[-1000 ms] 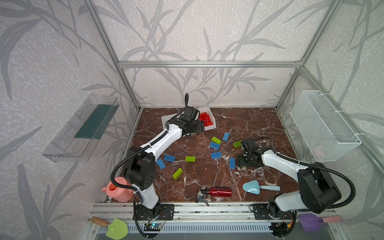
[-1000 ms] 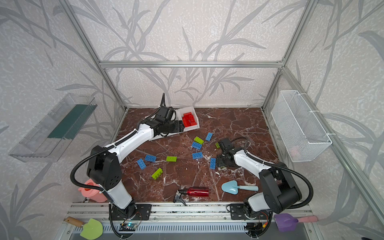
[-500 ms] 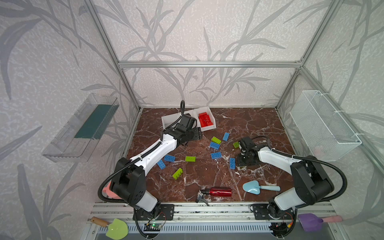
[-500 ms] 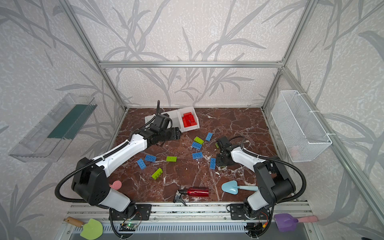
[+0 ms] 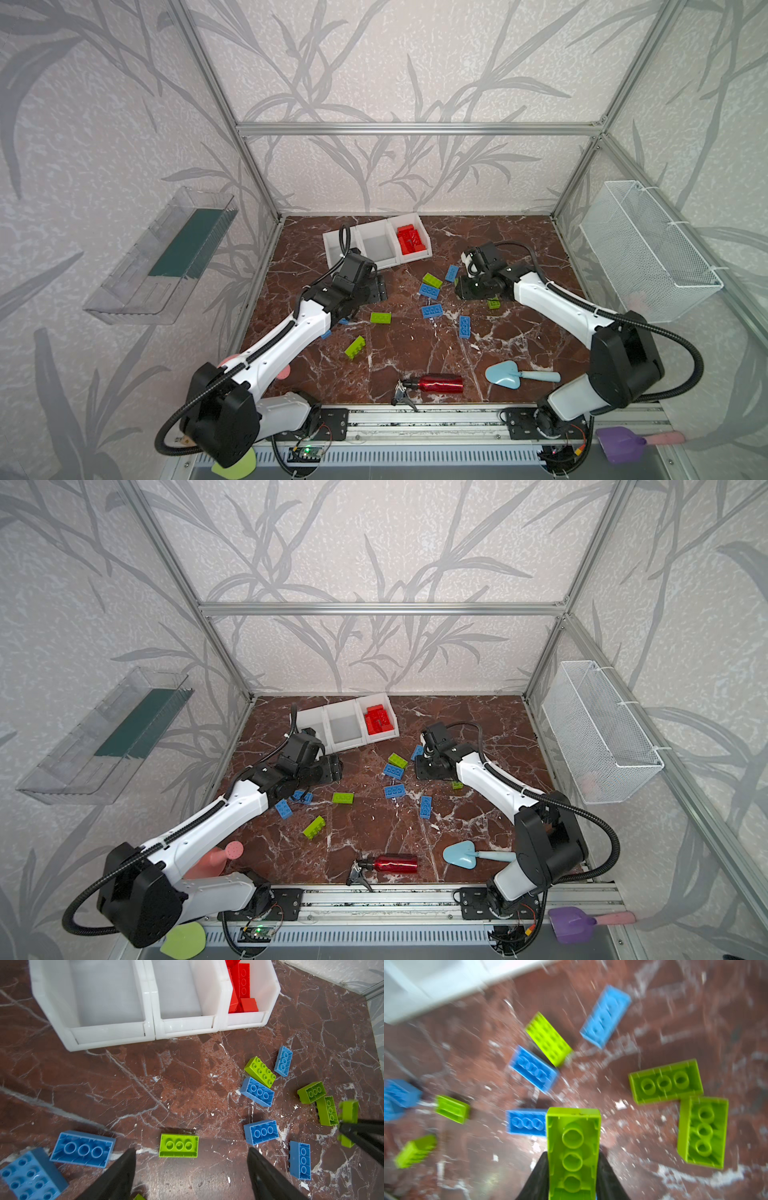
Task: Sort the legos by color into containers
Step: 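Carry the lime-green brick with the right gripper into the middle compartment and release, then grasp a lime-green 2x4 brick with the left gripper while the right gripper withdraws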
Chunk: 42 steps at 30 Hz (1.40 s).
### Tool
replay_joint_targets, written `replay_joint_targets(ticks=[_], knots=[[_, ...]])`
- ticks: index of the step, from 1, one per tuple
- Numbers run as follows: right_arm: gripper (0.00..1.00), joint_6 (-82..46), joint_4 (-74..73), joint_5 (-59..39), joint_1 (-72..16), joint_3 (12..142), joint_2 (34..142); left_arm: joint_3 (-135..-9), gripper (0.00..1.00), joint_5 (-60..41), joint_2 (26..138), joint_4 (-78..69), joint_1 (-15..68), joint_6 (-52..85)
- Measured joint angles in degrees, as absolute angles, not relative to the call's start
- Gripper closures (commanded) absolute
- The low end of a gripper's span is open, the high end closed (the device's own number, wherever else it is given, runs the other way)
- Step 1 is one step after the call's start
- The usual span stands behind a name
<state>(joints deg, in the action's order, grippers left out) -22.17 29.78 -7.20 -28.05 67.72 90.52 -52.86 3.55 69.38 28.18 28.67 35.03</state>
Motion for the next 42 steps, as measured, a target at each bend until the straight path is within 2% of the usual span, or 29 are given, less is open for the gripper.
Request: replay_joint_targets(ticks=[3,13,23,26,29,35,39,42], knots=[[0.7,-22.2,29.85,-8.47,-29.19,76.29,95.31,-51.53,0.01,4.64,65.93,30.61,28.67,35.86],[0.7,-22.17,30.48,-10.94,-33.61,106.45,117.34,-48.56,0.01,6.2,58.41,36.86,28.64,36.27],[0.68,-20.86,37.12,-11.07,-36.84,147.59,143.2,-45.58,0.06,5.89,57.19,42.22,28.6,37.8],[0.64,-20.82,39.2,-11.11,-37.32,159.81,151.06,-44.16,0.07,5.48,56.36,43.07,28.6,38.76],[0.58,-20.78,39.4,-11.11,-37.41,161.88,153.84,-41.67,0.08,4.71,55.0,43.38,28.6,40.05],[0.48,-20.75,36.01,-11.0,-37.39,153.32,152.99,-37.32,0.09,3.14,52.47,43.27,28.6,42.65],[0.36,-20.56,36.38,-10.98,-37.39,155.17,153.67,-35.29,0.1,1.78,52.31,42.57,28.6,43.97],[0.31,-20.12,36.05,-10.98,-37.39,157.62,153.64,-34.09,0.11,0.75,52.97,41.98,28.6,44.69]])
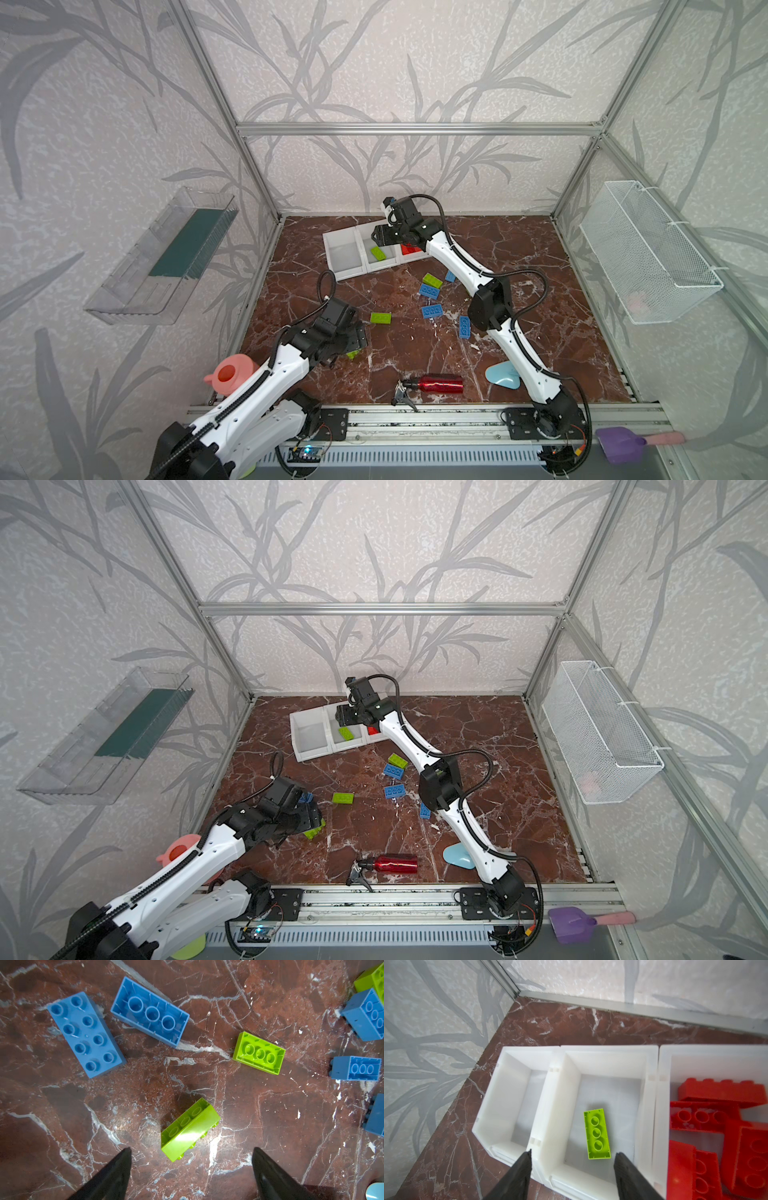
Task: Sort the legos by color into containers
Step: 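Grasp a lime-green 2x4 brick with the left gripper while the right gripper withdraws, then carry the lime-green brick with the left gripper into the middle compartment and release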
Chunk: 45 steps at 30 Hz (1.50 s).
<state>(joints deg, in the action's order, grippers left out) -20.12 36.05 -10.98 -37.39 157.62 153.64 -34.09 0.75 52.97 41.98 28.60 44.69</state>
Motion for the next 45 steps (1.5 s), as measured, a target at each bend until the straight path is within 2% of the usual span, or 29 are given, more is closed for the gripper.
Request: replay_joint_targets(ticks=[7,14,17,23,33,38,45], knots=[[0.28,-18.65,35.38,-10.94,-37.39,153.75,150.65,-33.39,0.11,-2.37,57.19,39.11,28.6,44.34],[0.28,-17.52,34.54,-11.09,-37.1,140.79,141.93,-33.39,0.13,-4.69,63.57,36.71,28.6,43.03],[0.28,-17.26,31.73,-11.29,-37.08,131.2,135.24,-33.36,0.19,-4.62,65.47,35.92,28.6,42.59],[0.29,-17.12,23.46,-11.46,-36.93,109.4,119.5,-33.36,0.38,-4.43,68.51,34.04,28.6,41.6],[0.29,-17.56,15.57,-11.0,-35.2,82.21,98.83,-33.41,0.66,-4.38,73.03,31.88,28.6,40.58],[0.29,-17.96,14.31,-10.46,-34.24,72.66,90.74,-33.74,0.74,-4.08,72.58,31.62,28.6,40.51],[0.21,-17.82,13.91,-9.93,-34.15,62.85,81.84,-39.64,0.76,-1.91,69.04,32.88,28.6,39.66]])
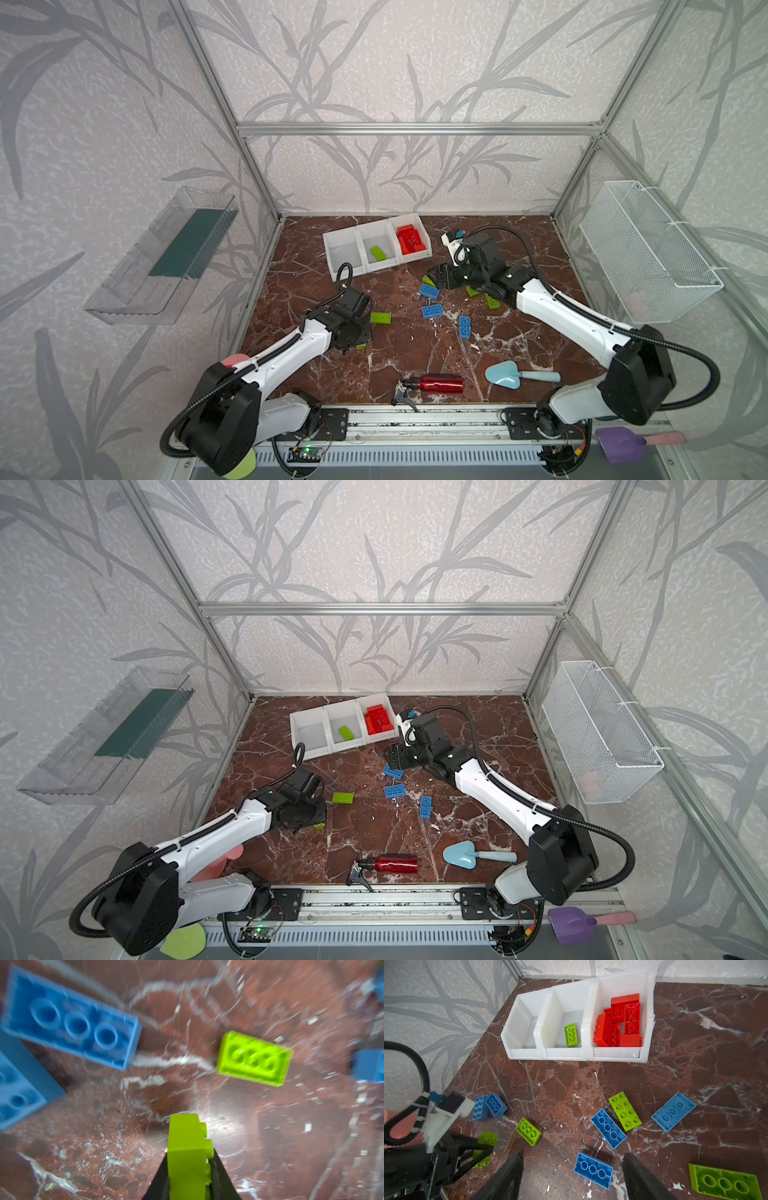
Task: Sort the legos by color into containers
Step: 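Carry the lime-green brick with the left gripper into the middle compartment and release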
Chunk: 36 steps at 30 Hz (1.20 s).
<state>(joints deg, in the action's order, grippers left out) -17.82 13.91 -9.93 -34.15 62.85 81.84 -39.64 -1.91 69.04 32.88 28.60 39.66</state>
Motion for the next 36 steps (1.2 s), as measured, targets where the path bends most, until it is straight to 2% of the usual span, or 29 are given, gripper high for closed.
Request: replay_joint_targets(ticks=[8,21,31,36], knots=[[0.2,-17.8,13.39,-10.26,-34.15,52.01,74.74,-59.16,0.76,0.56,74.7,36.84,28.29,35.18],[0.21,-19.9,10.76,-12.12,-34.17,41.85,71.68,-100.05,0.77,1.39,104.36,44.31,23.86,24.73],[0.21,-19.88,11.94,-12.6,-34.17,40.62,67.68,-120.44,0.76,1.63,125.25,49.39,18.59,21.82],[0.19,-19.38,13.28,-12.58,-34.17,40.62,67.59,-128.75,0.71,2.11,132.53,52.38,17.37,21.47]])
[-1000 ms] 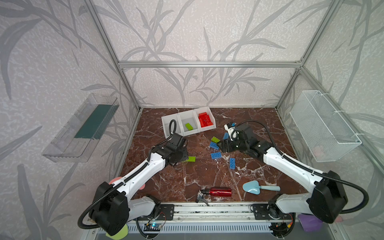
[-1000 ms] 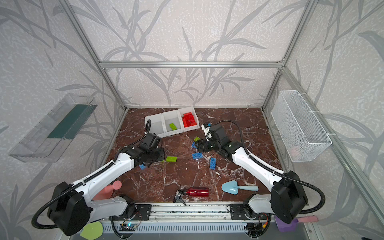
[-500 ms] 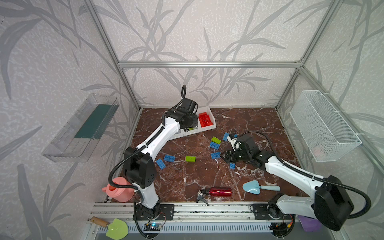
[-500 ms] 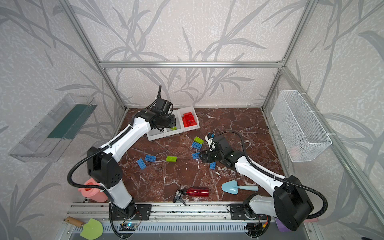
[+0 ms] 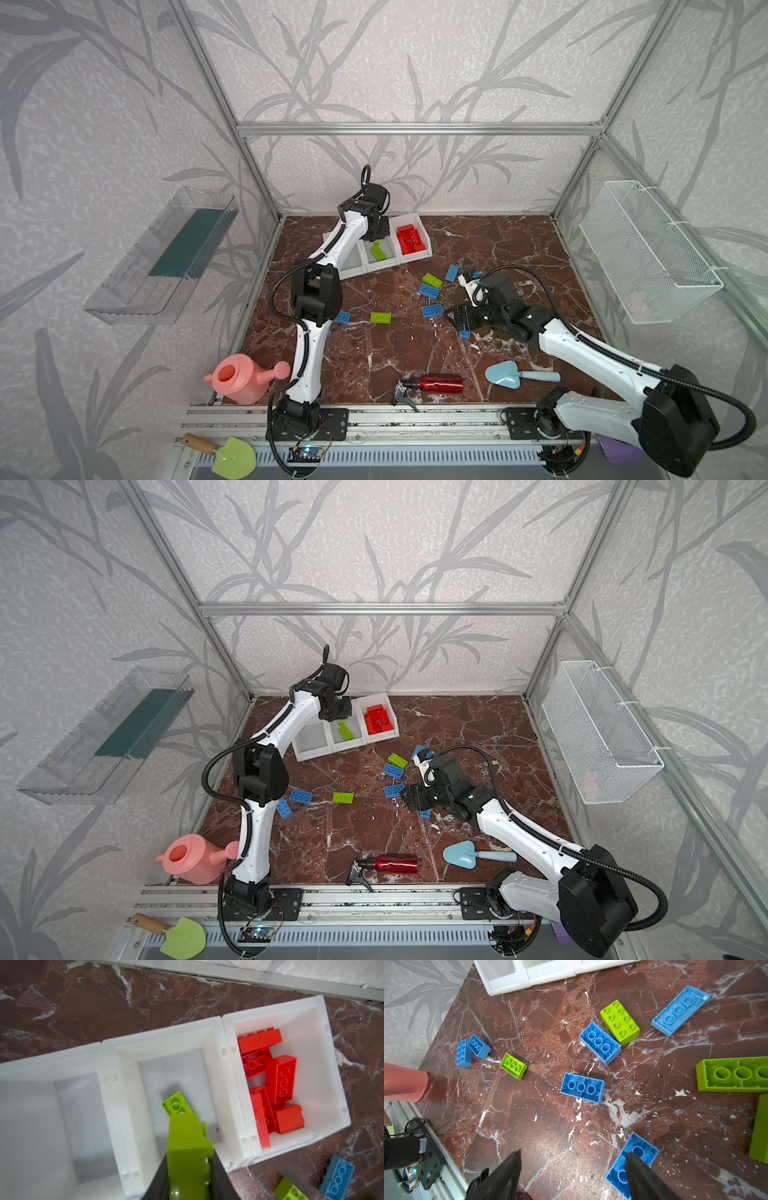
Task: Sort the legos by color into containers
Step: 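Carry the lime-green brick with the left gripper into the middle compartment and release, then grasp a lime-green brick with the right gripper while the left gripper withdraws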
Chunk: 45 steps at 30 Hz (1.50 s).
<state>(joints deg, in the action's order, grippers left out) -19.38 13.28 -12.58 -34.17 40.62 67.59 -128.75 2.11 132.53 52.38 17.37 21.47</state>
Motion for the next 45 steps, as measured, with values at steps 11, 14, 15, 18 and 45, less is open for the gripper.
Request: replay_joint_targets(ticks=[11,14,15,18,45], knots=[[0.14,-16.36,14.92,-14.06,-36.73,44.31,73.6,-130.37,0.39,3.84,132.79,53.74,17.45,21.04],[0.14,-15.35,14.98,-14.61,-38.46,47.97,76.93,-122.76,0.37,4.27,127.2,52.21,17.45,21.26],[0.13,-14.98,14.9,-14.76,-39.13,49.41,78.17,-119.57,0.37,4.29,124.42,51.48,17.45,21.54],[0.13,-13.96,14.92,-15.94,-40.95,54.35,82.63,-109.56,0.36,4.29,114.48,48.05,17.45,23.09],[0.22,7.05,29.85,-15.44,-51.66,93.38,121.91,-54.96,0.02,10.0,46.5,35.55,17.56,28.99]])
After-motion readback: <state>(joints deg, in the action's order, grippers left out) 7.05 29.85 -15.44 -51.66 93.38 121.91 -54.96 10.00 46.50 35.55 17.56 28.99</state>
